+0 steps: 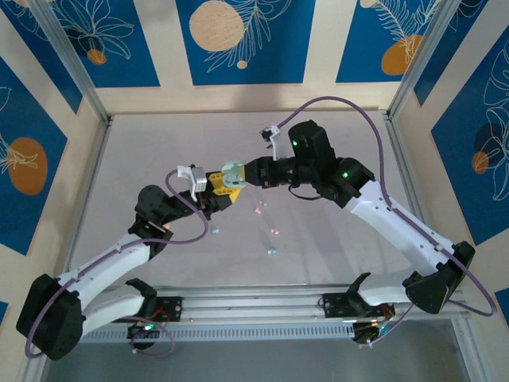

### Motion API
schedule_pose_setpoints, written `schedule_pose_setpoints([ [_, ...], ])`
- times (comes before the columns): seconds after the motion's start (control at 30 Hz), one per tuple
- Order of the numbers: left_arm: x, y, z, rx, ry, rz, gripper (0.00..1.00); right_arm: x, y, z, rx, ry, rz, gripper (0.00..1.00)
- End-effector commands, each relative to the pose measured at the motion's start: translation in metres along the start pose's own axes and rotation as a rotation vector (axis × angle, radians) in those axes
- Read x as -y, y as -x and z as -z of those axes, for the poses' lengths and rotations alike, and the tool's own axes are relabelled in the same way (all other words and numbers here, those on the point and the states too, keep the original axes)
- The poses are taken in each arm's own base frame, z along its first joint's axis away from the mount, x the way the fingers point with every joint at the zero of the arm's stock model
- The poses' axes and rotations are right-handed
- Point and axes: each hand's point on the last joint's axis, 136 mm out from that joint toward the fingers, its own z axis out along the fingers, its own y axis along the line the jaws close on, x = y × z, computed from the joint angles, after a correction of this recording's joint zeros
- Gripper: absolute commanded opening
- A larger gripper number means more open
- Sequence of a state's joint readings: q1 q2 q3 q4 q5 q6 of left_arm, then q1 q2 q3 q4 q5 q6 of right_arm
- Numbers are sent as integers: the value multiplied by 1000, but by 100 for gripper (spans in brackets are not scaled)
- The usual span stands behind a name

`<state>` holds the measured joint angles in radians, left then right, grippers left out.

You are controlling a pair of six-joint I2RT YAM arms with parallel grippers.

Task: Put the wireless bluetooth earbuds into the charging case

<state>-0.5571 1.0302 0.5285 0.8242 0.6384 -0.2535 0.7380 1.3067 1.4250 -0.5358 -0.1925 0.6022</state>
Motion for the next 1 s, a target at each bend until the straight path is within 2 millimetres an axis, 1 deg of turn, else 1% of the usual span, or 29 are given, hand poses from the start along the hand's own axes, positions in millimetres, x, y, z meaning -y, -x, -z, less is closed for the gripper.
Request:
schedule_pose_setpoints([
  [0.0,15,20,-2,58,-62,-45,30,-10,-1,9,-36,64,95,21],
  [0.13,17,23,-2,61,-77,-43,30,-15,-2,13,-61,120,128,23],
  [0.37,20,23,-4,59,-100,-33,30,-15,2,12,-56,108,110,29],
  [0.43,19,23,-4,59,-97,-35,30,-15,4,14,-43,98,103,32],
  [0.53,17,24,-3,64,-80,-38,30,-17,6,22,-18,91,93,33],
  [0.63,15,23,-2,65,-68,-44,30,-19,6,29,3,89,82,39],
  [0.77,13,22,-2,65,-50,-49,30,-25,0,38,7,110,100,44],
  [0.83,11,19,-1,56,-35,-54,30,-24,-3,43,18,107,115,46],
  [0.97,5,16,1,42,9,-64,30,-11,-2,55,79,65,115,47],
])
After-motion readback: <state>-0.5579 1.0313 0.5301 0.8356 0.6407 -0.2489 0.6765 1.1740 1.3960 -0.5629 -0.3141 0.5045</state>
